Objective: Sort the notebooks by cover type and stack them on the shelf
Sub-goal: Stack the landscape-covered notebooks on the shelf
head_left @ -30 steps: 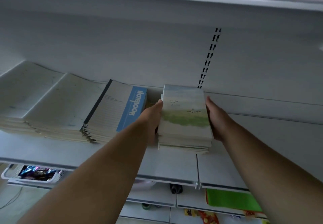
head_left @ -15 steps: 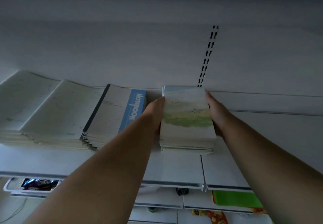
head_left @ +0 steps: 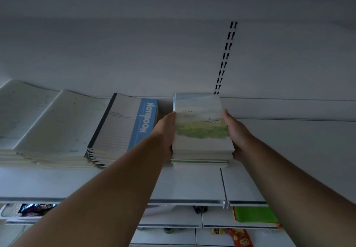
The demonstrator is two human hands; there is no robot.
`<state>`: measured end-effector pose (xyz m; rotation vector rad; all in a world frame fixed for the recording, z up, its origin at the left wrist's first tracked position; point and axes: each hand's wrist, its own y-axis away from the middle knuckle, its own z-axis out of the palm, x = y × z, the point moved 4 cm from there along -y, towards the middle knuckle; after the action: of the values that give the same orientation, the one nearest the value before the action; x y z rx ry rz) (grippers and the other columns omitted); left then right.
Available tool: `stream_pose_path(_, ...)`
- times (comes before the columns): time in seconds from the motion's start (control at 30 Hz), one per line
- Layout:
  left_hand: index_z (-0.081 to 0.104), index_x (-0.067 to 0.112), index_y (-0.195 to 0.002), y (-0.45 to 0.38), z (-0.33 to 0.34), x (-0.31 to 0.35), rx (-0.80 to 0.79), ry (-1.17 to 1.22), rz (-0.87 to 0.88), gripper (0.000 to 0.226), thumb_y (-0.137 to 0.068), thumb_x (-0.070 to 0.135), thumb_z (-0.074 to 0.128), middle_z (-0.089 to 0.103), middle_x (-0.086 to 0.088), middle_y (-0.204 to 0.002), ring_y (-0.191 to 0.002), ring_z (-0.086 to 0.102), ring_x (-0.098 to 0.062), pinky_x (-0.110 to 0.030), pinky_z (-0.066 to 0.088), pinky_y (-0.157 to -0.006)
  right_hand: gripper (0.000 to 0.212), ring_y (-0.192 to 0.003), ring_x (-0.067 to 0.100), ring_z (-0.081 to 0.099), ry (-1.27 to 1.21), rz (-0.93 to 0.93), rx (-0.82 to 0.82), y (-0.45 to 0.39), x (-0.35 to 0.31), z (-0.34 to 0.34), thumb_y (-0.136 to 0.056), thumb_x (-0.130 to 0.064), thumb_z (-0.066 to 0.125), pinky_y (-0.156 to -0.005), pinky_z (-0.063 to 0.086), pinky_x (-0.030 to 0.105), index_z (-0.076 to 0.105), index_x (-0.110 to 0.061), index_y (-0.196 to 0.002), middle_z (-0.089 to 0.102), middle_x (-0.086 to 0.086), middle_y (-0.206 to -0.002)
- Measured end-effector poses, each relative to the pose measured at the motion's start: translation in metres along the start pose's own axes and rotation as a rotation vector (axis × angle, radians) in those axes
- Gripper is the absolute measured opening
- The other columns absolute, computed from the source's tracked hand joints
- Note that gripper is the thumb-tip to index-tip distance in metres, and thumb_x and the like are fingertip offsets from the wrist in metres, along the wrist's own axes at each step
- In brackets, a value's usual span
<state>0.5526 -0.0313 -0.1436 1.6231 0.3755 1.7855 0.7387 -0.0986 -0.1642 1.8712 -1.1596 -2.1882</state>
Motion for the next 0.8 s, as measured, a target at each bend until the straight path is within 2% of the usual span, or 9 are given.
stream_pose_path(0.07, 0.070, 0.011, -0.114, 0.003, -0.001, 0.005, 0.016, -0.015, -0.001, 0.042, -0.099, 0.043, 0.046, 0.075, -0.012, -0.085, -0.071, 0.072, -0.031, -0.042, 0.060, -0.067, 0.058, -0.070, 0.026, 0.075, -0.058, 0.012, -0.031, -0.001, 0.003, 0.003, -0.095, -0.066, 0.041, -0.057, 0.057, 0.032, 0.068, -0.017, -0.111, 0.077, 0.010, -0.083)
stream_pose_path(0.1, 0.070, 0.012, -0.114, 0.003, -0.002, 0.006, 0.021, -0.026, 0.000, 0.043, -0.099, 0.044, 0.046, 0.075, -0.013, -0.087, -0.072, 0.071, -0.031, -0.043, 0.059, -0.070, 0.056, -0.067, 0.025, 0.074, -0.072, 0.003, -0.047, -0.003, 0.004, 0.005, -0.096, -0.064, 0.040, -0.054, 0.055, 0.029, 0.068, -0.017, -0.110, 0.077, 0.009, -0.080)
stream_pose_path(0.2, 0.068, 0.014, -0.102, 0.004, -0.005, 0.009, 0.058, -0.051, 0.010, 0.037, -0.100, 0.044, 0.046, 0.071, -0.009, -0.069, -0.061, 0.068, -0.027, -0.036, 0.057, -0.066, 0.053, -0.063, 0.023, 0.074, -0.141, -0.022, -0.062, -0.001, 0.004, 0.011, -0.098, -0.060, 0.040, -0.048, 0.054, 0.027, 0.067, -0.015, -0.108, 0.076, 0.008, -0.076)
stream_pose_path(0.43, 0.069, 0.014, -0.100, 0.010, -0.010, 0.013, 0.064, -0.050, -0.006, 0.037, -0.099, 0.045, 0.049, 0.071, -0.008, -0.071, -0.064, 0.068, -0.027, -0.037, 0.058, -0.069, 0.057, -0.070, 0.027, 0.075, -0.174, 0.000, -0.091, 0.003, 0.005, 0.021, -0.098, -0.062, 0.040, -0.054, 0.057, 0.031, 0.068, -0.014, -0.110, 0.077, 0.012, -0.085)
stream_pose_path(0.5, 0.068, 0.015, -0.103, 0.012, -0.012, 0.013, 0.066, -0.052, -0.016, 0.040, -0.098, 0.050, 0.050, 0.072, -0.010, -0.082, -0.074, 0.070, -0.029, -0.042, 0.057, -0.081, 0.057, -0.067, 0.026, 0.074, -0.159, 0.005, -0.097, 0.003, 0.003, 0.022, -0.097, -0.062, 0.040, -0.052, 0.056, 0.030, 0.067, -0.013, -0.112, 0.077, 0.011, -0.082)
stream_pose_path(0.63, 0.067, 0.016, -0.110, 0.019, -0.015, 0.013, 0.080, -0.062, -0.002, 0.046, -0.093, 0.056, 0.051, 0.073, -0.012, -0.098, -0.087, 0.072, -0.032, -0.052, 0.056, -0.088, 0.058, -0.056, 0.024, 0.072, -0.105, 0.008, -0.079, 0.010, -0.004, 0.022, -0.097, -0.063, 0.041, -0.042, 0.052, 0.029, 0.064, -0.014, -0.116, 0.075, 0.010, -0.072)
stream_pose_path(0.7, 0.066, 0.018, -0.114, 0.013, -0.020, 0.009, 0.108, -0.075, 0.012, 0.053, -0.085, 0.061, 0.054, 0.073, -0.012, -0.109, -0.096, 0.071, -0.034, -0.057, 0.053, -0.091, 0.058, -0.062, 0.025, 0.074, -0.116, -0.006, -0.061, 0.013, -0.003, 0.021, -0.096, -0.063, 0.043, -0.046, 0.054, 0.031, 0.065, -0.014, -0.119, 0.076, 0.011, -0.080)
stream_pose_path(0.77, 0.064, 0.022, -0.124, 0.021, -0.020, 0.008, 0.074, -0.131, 0.027, 0.063, -0.081, 0.066, 0.052, 0.067, -0.008, -0.127, -0.111, 0.066, -0.033, -0.051, 0.048, -0.101, 0.058, -0.075, 0.026, 0.075, -0.152, -0.039, -0.078, 0.012, 0.001, 0.020, -0.096, -0.062, 0.042, -0.056, 0.058, 0.034, 0.066, -0.015, -0.120, 0.077, 0.009, -0.089)
stream_pose_path(0.8, 0.057, 0.022, -0.134, 0.030, -0.018, 0.011, 0.065, -0.191, 0.084, 0.064, -0.087, 0.064, 0.049, 0.059, -0.005, -0.139, -0.122, 0.059, -0.031, -0.045, 0.044, -0.106, 0.059, -0.080, 0.026, 0.075, -0.151, -0.048, -0.084, 0.012, 0.003, 0.019, -0.097, -0.063, 0.041, -0.063, 0.060, 0.036, 0.066, -0.015, -0.120, 0.077, 0.009, -0.093)
